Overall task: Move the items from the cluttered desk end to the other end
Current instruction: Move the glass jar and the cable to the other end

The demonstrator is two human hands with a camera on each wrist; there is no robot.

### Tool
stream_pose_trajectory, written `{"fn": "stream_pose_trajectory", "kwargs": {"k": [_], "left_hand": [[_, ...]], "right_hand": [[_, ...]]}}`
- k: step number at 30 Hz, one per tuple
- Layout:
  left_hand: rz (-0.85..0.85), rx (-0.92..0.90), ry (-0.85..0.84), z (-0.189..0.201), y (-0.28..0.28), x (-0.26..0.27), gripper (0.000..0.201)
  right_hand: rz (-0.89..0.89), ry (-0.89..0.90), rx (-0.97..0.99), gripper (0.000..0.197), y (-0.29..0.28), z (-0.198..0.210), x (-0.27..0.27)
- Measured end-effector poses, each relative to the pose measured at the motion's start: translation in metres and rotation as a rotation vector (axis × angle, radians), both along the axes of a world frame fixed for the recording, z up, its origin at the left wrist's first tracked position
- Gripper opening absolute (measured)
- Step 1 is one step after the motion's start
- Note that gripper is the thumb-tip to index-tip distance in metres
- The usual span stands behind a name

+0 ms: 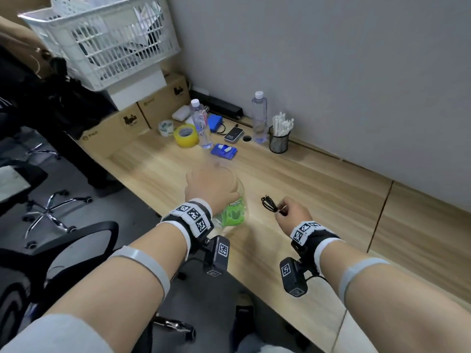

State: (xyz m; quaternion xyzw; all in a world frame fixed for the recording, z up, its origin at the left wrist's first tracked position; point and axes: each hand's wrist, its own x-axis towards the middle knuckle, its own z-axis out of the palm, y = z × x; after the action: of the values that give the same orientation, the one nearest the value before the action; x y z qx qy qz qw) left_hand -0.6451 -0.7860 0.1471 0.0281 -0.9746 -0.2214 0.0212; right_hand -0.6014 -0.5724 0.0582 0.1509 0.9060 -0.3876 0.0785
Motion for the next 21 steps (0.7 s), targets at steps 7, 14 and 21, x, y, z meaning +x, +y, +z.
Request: {"fn": "stream_pose_trajectory", "kwargs": {"k": [7, 14, 21], "left_hand": [[0.014, -0.015, -0.043, -0.006, -0.06, -0.105, 0.094], [-0.05, -0.086, -0.081, -0.011, -0.09, -0.183, 0.096], [-0.111, -0.014, -0.062, -0.019, -0.139, -0.261, 0.094]], "right_hand": [[0.027, -0.042, -0.031, 0.006, -0.07, -0.017, -0.103], [0.004, -0.097, 0.034, 0.01, -0.102, -0.025, -0.162], [-0.039, -0.13, 0.073, 0.011, -0.147, -0.029, -0.228]]}}
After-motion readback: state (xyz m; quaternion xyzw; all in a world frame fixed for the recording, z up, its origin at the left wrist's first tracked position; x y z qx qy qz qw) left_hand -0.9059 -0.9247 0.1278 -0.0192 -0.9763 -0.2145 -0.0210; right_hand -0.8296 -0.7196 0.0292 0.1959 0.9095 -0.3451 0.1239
